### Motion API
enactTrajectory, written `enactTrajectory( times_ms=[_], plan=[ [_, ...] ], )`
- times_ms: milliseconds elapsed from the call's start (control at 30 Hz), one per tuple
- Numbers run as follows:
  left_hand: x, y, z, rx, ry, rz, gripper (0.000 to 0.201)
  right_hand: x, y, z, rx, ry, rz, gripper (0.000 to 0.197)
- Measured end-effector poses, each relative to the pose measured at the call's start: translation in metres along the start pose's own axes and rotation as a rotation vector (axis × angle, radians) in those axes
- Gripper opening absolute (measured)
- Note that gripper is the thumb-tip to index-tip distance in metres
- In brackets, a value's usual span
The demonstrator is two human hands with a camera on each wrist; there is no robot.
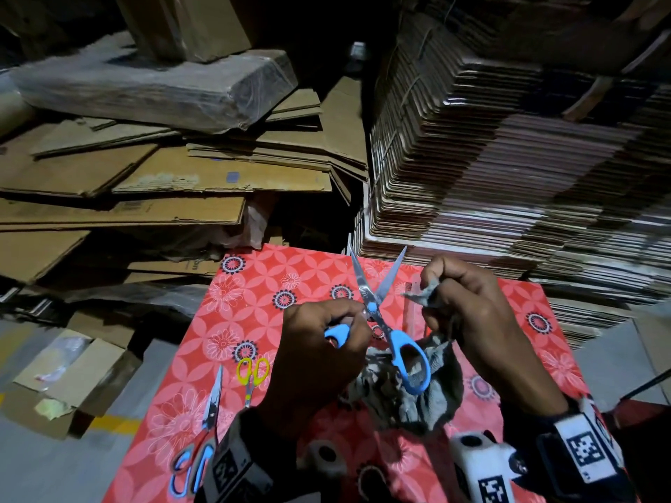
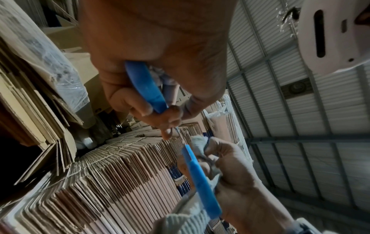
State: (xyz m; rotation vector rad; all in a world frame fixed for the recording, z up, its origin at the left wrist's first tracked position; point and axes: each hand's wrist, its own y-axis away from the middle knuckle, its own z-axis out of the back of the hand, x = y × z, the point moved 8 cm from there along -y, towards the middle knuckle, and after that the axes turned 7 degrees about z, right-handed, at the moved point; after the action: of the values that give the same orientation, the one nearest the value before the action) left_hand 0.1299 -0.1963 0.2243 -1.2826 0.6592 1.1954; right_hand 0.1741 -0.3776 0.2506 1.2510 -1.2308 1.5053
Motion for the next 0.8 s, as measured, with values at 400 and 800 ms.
enactTrajectory(
  times_ms=[400,800],
  plan=[
    [-0.02,-0.001,0.004,-0.052,-0.108,-0.098,0.023,0.015,0.014,-0.009,-0.179,0.399,0.379,0.018],
    [-0.017,0.001,-0.002,0.001,-0.292,-0.143,0.021,0.02,0.015,-0.021,-0.127,0.64,0.486,0.018]
  ],
)
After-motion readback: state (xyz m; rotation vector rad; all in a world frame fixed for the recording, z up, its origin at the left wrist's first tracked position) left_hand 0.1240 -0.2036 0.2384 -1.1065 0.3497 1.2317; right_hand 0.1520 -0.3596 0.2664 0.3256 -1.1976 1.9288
